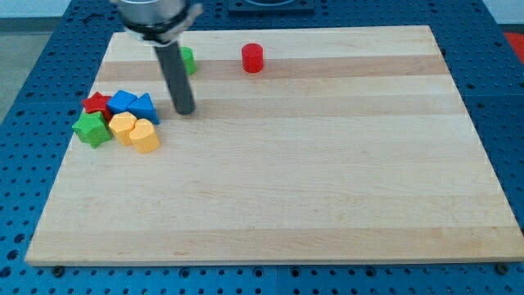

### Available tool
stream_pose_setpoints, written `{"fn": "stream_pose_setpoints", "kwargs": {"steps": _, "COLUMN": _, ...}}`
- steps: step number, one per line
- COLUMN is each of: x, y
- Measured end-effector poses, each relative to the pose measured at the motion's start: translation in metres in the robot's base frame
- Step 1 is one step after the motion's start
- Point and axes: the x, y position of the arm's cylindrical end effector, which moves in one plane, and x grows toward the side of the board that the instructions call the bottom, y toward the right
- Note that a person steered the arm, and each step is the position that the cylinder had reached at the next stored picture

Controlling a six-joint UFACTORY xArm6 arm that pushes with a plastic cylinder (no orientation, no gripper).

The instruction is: Move the red circle closer to the green circle

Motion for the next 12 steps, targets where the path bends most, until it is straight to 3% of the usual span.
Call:
{"fn": "stream_pose_setpoints", "kwargs": {"steps": 1, "x": -0.012, "y": 0.067}}
{"fn": "stream_pose_setpoints", "kwargs": {"steps": 2, "x": -0.054, "y": 0.126}}
{"fn": "stream_pose_setpoints", "kwargs": {"steps": 3, "x": -0.113, "y": 0.163}}
{"fn": "stream_pose_setpoints", "kwargs": {"steps": 4, "x": -0.147, "y": 0.151}}
{"fn": "stream_pose_setpoints", "kwargs": {"steps": 6, "x": -0.151, "y": 0.080}}
{"fn": "stream_pose_setpoints", "kwargs": {"steps": 9, "x": -0.101, "y": 0.074}}
{"fn": "stream_pose_setpoints", "kwargs": {"steps": 12, "x": -0.121, "y": 0.087}}
